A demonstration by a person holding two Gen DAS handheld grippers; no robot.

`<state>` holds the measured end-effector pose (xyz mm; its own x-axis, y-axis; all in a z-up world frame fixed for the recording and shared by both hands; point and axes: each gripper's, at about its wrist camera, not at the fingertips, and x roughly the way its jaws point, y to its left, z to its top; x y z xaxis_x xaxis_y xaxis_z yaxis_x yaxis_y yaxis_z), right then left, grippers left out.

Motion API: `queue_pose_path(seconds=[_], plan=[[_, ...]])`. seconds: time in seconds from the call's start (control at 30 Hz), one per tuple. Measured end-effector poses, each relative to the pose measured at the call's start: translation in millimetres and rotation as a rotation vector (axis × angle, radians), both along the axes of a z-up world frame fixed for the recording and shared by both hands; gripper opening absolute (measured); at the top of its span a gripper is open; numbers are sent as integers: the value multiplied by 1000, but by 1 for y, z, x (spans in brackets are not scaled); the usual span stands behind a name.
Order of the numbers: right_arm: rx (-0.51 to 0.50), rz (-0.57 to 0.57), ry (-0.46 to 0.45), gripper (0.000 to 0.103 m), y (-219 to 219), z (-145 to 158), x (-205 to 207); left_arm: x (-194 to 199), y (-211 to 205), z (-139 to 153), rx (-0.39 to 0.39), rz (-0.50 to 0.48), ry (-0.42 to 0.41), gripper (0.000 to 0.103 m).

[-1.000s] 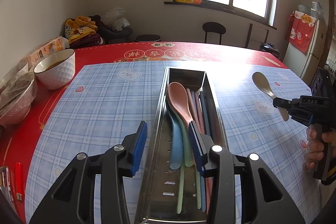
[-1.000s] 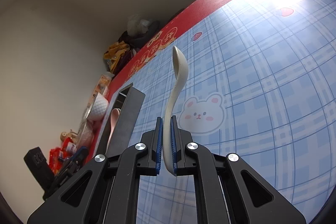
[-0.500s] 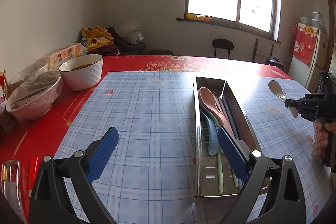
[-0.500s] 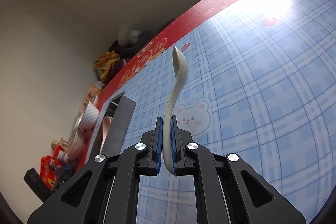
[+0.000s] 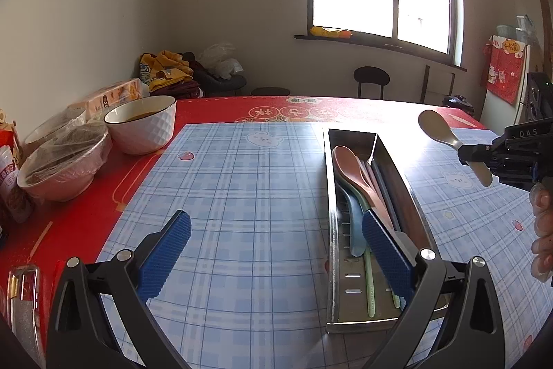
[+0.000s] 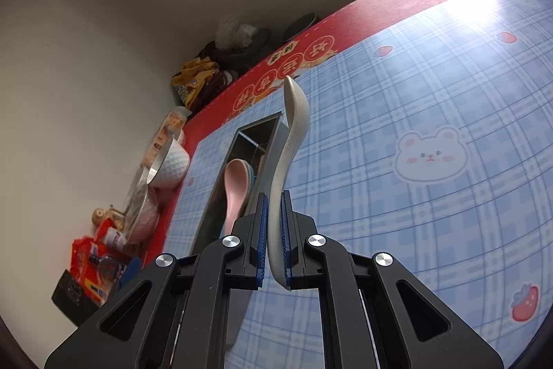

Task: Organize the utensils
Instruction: 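Carry the beige spoon into the steel tray and open the right tool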

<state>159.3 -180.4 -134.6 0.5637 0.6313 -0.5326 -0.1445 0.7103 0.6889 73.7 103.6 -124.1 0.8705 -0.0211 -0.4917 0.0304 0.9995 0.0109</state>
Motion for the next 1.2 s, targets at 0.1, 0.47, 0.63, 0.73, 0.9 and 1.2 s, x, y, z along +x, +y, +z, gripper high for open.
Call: queue_pose_path(seconds=[0.1, 0.47, 0.63, 0.73, 0.9, 1.2], plan=[[8, 37, 6, 8, 29, 6, -1, 3, 4, -2, -16, 2, 18, 97], [-66, 108, 92, 8, 102, -8, 10, 9, 26, -8, -131, 29, 65, 97], [-121, 106, 106, 8, 112, -14, 14, 9, 26, -8, -135, 27, 64, 97], [-145, 100, 111, 9, 114, -17, 15, 9, 27, -7, -144, 26, 65, 97], [-199, 100, 99, 10, 118, -16, 18, 9, 28, -7, -151, 26, 68, 97], [-298, 111, 62, 22, 121, -12, 18, 9, 28, -7, -153, 25, 69, 97]])
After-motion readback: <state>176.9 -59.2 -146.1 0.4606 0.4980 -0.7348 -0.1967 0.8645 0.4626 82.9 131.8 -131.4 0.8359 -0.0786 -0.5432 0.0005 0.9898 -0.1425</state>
